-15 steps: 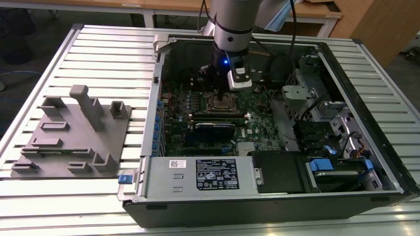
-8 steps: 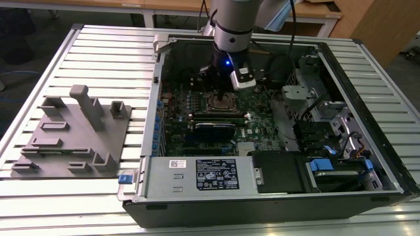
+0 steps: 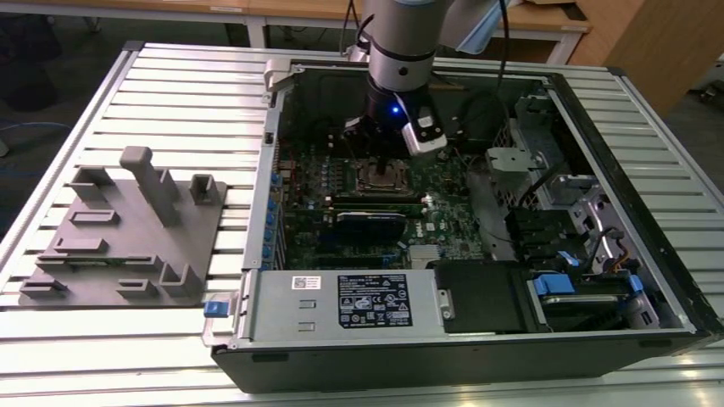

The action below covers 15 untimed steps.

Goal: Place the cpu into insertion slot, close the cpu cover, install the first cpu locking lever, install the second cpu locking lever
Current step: 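Close the cpu cover, then install the first cpu locking lever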

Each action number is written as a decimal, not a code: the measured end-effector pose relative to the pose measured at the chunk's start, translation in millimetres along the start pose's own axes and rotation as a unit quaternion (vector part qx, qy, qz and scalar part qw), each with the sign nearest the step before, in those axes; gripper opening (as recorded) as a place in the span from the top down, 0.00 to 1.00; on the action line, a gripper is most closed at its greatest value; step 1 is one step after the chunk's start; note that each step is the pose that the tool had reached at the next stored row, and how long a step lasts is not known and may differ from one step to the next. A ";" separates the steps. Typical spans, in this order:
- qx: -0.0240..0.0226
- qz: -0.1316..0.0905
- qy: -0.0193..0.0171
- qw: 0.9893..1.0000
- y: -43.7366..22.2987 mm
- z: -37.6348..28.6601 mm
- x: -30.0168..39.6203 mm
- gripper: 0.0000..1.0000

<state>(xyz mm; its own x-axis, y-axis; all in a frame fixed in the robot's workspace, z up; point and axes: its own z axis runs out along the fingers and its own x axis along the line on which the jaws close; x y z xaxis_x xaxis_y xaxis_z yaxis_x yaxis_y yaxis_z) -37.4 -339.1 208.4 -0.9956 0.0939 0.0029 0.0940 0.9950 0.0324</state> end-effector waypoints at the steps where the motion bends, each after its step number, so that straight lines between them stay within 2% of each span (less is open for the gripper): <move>1: 0.000 -0.003 -0.003 1.000 0.0 0.3 0.0 0.90; 2: -0.001 -0.006 -0.005 1.000 0.0 0.5 0.0 0.90; 3: -0.001 -0.007 -0.006 1.000 0.0 0.5 -0.1 0.90; 15: -0.001 0.001 -0.006 1.000 0.0 0.3 0.0 0.90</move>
<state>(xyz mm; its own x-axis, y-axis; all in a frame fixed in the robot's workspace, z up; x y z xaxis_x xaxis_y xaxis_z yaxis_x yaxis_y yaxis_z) -37.3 -339.1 208.1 -0.9953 0.0963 -0.0094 0.0959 0.9948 0.0337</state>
